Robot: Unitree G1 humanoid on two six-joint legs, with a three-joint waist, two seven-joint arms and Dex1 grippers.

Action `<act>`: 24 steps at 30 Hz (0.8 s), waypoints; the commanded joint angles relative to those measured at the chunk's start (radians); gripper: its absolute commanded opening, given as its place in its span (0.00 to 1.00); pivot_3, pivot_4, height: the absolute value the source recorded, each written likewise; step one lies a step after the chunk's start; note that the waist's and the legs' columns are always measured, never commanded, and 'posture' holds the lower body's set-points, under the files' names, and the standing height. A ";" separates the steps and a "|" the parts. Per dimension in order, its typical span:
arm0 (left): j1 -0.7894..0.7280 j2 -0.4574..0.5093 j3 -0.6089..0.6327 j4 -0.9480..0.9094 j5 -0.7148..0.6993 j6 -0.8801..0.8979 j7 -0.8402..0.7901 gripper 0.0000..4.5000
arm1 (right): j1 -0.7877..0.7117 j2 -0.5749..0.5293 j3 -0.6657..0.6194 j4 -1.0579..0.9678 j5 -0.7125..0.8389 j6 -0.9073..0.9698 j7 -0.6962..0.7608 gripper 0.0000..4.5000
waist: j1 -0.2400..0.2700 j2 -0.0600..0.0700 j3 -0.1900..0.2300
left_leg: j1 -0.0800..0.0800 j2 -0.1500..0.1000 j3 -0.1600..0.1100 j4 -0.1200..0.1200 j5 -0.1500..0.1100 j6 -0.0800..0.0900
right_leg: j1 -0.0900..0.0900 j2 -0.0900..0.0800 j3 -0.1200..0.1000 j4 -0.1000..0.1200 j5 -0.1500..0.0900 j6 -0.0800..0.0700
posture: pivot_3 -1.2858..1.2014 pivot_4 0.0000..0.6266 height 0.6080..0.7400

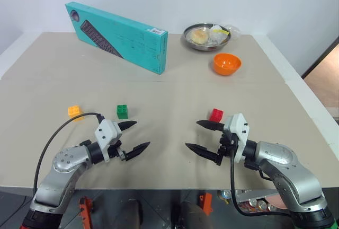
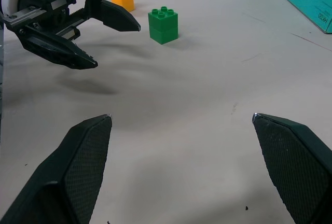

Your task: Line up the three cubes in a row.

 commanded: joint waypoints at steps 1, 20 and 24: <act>-0.010 -0.009 -0.002 -0.020 0.007 -0.036 0.012 0.99 | 0.018 -0.001 -0.014 -0.040 0.001 -0.017 -0.005 1.00 | 0.000 0.000 0.000 | 0.000 0.000 0.000 0.000 0.000 0.000 | 0.000 0.000 0.000 0.000 0.000 0.000 | 0.52 0.24 1.00; -0.006 -0.041 -0.023 -0.040 -0.042 -0.033 -0.028 0.99 | 0.089 0.076 0.009 -0.039 -0.108 -0.144 -0.102 1.00 | 0.001 0.000 0.000 | 0.001 0.001 0.000 0.000 0.000 0.000 | 0.000 0.007 0.009 0.001 0.000 0.000 | 0.52 0.24 1.00; -0.012 -0.022 -0.031 -0.049 -0.059 -0.026 -0.065 0.99 | -0.009 0.082 -0.064 0.055 -0.143 -0.186 -0.168 1.00 | -0.001 0.000 0.000 | 0.002 0.001 0.001 0.001 0.000 0.000 | 0.000 0.010 0.016 0.001 0.001 0.000 | 0.52 0.24 1.00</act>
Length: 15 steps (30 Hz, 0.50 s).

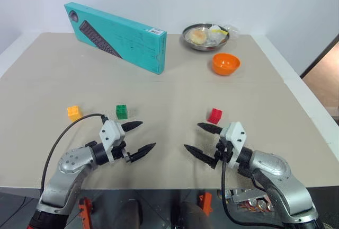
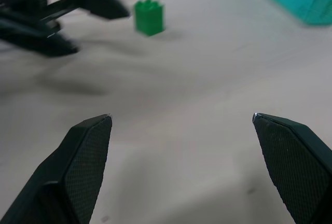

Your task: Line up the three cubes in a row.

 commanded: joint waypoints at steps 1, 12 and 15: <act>-0.013 0.016 -0.006 -0.046 -0.028 0.000 -0.033 0.99 | -0.094 -0.011 -0.089 0.069 -0.015 -0.032 -0.041 1.00 | 0.000 0.000 0.000 | 0.000 0.000 0.000 0.000 0.000 0.000 | 0.000 0.000 0.002 0.000 0.001 0.000 | 0.52 0.24 1.00; -0.021 0.007 -0.039 -0.058 -0.020 -0.011 -0.045 0.99 | -0.320 -0.089 -0.072 0.445 -0.055 -0.051 0.092 1.00 | -0.001 0.000 0.000 | 0.000 -0.002 0.007 0.000 -0.001 0.003 | -0.001 0.002 0.011 0.000 0.001 0.002 | 0.52 0.24 1.00; -0.014 0.007 -0.039 -0.065 -0.020 -0.011 -0.040 0.99 | -0.340 -0.098 -0.066 0.488 -0.063 -0.051 0.121 1.00 | -0.002 0.000 0.000 | 0.001 -0.002 0.008 0.000 -0.001 0.003 | -0.001 0.002 0.012 0.000 0.001 0.002 | 0.52 0.24 1.00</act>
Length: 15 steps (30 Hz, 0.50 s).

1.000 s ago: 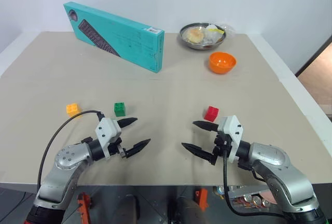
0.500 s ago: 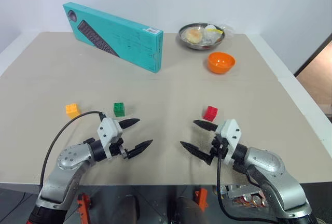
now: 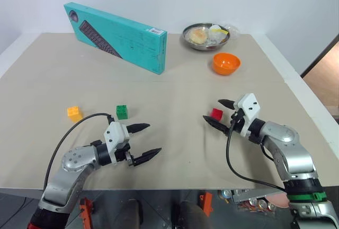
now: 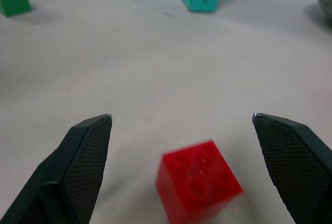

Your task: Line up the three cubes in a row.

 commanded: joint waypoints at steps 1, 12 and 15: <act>0.007 0.001 0.002 -0.046 -0.009 -0.009 0.005 0.99 | -0.033 -0.020 -0.005 0.025 -0.005 -0.018 0.039 1.00 | 0.000 0.000 0.000 | 0.000 0.000 0.000 0.000 0.000 0.000 | 0.000 0.000 0.000 0.000 0.000 0.000 | 0.52 0.24 1.00; 0.017 0.000 -0.007 -0.068 -0.011 -0.007 0.011 1.00 | -0.073 -0.012 0.015 0.121 -0.037 -0.022 0.088 0.73 | 0.000 0.000 0.000 | 0.001 0.000 0.001 0.000 0.000 0.000 | 0.000 0.000 0.002 0.001 0.001 0.000 | 0.52 0.24 1.00; 0.014 -0.002 -0.008 -0.067 -0.007 -0.008 0.013 1.00 | -0.084 -0.011 0.014 0.142 -0.039 -0.027 0.094 0.50 | 0.000 0.000 0.000 | 0.001 0.000 0.002 0.000 0.000 0.000 | 0.000 0.000 0.002 0.001 0.001 0.000 | 0.52 0.24 1.00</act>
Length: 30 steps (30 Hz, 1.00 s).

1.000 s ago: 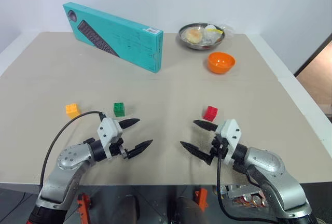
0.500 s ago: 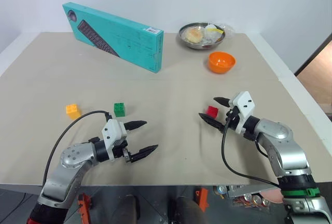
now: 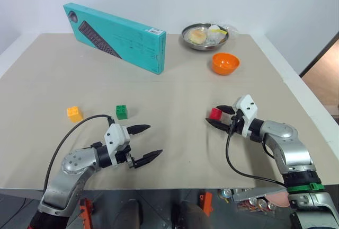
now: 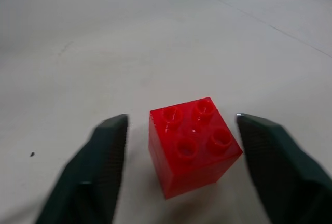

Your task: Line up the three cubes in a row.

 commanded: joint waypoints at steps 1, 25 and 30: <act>-0.006 0.000 -0.004 -0.038 -0.006 -0.009 0.004 1.00 | -0.026 -0.005 -0.013 0.009 0.000 -0.021 0.013 0.44 | 0.000 0.000 0.000 | 0.000 0.000 0.000 0.000 0.000 0.000 | 0.000 0.000 0.000 0.000 0.000 0.000 | 0.52 0.24 1.00; 0.154 0.048 0.076 -0.097 -0.070 0.008 0.012 1.00 | -0.224 0.050 0.277 -0.129 0.037 0.012 0.375 0.28 | 0.000 0.000 0.000 | 0.004 0.006 0.001 0.000 0.000 0.000 | 0.000 0.005 0.005 0.001 0.001 -0.002 | 0.52 0.24 1.00; 0.164 0.042 0.085 -0.112 -0.064 0.012 0.052 1.00 | -0.301 0.091 0.294 0.037 -0.019 -0.067 0.397 0.28 | -0.001 0.000 0.000 | 0.004 0.005 0.006 0.000 0.000 0.001 | -0.001 0.004 0.012 0.001 0.003 -0.001 | 0.52 0.24 1.00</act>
